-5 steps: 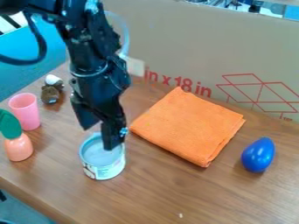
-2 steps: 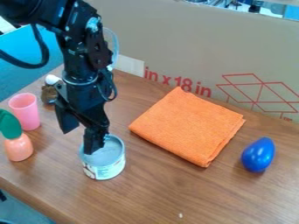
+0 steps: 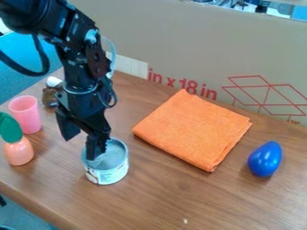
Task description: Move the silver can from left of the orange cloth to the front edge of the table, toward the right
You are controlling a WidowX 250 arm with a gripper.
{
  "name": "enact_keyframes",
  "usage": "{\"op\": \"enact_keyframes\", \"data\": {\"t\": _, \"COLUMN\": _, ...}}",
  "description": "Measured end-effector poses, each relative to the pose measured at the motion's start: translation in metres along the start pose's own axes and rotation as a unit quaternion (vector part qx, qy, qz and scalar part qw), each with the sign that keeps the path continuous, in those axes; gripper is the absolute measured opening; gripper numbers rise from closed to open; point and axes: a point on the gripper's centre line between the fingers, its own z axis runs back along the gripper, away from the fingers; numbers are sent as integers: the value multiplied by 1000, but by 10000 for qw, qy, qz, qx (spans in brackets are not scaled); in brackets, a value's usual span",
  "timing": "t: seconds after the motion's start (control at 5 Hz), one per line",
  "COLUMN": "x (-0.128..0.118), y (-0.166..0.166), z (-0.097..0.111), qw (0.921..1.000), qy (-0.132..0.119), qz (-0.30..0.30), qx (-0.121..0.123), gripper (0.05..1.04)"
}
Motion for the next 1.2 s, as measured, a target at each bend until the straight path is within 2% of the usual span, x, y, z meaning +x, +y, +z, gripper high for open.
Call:
{"op": "enact_keyframes", "data": {"t": 0.2, "x": 5, "y": -7, "z": -11, "qw": 9999, "qy": -15, "qz": -8, "qx": -133, "gripper": 1007}}
{"op": "enact_keyframes", "data": {"t": 0.6, "x": 14, "y": -25, "z": -14, "qw": 9995, "qy": -193, "qz": -195, "qx": -134, "gripper": 1007}}
{"op": "enact_keyframes", "data": {"t": 0.8, "x": 10, "y": -51, "z": -14, "qw": 9988, "qy": -165, "qz": -311, "qx": -351, "gripper": 1007}}
{"op": "enact_keyframes", "data": {"t": 1.0, "x": 1, "y": -102, "z": -9, "qw": 9947, "qy": -44, "qz": -781, "qx": -669, "gripper": 1007}}
{"op": "enact_keyframes", "data": {"t": 1.2, "x": -9, "y": -154, "z": -4, "qw": 9870, "qy": 21, "qz": -1292, "qx": -955, "gripper": 1007}}
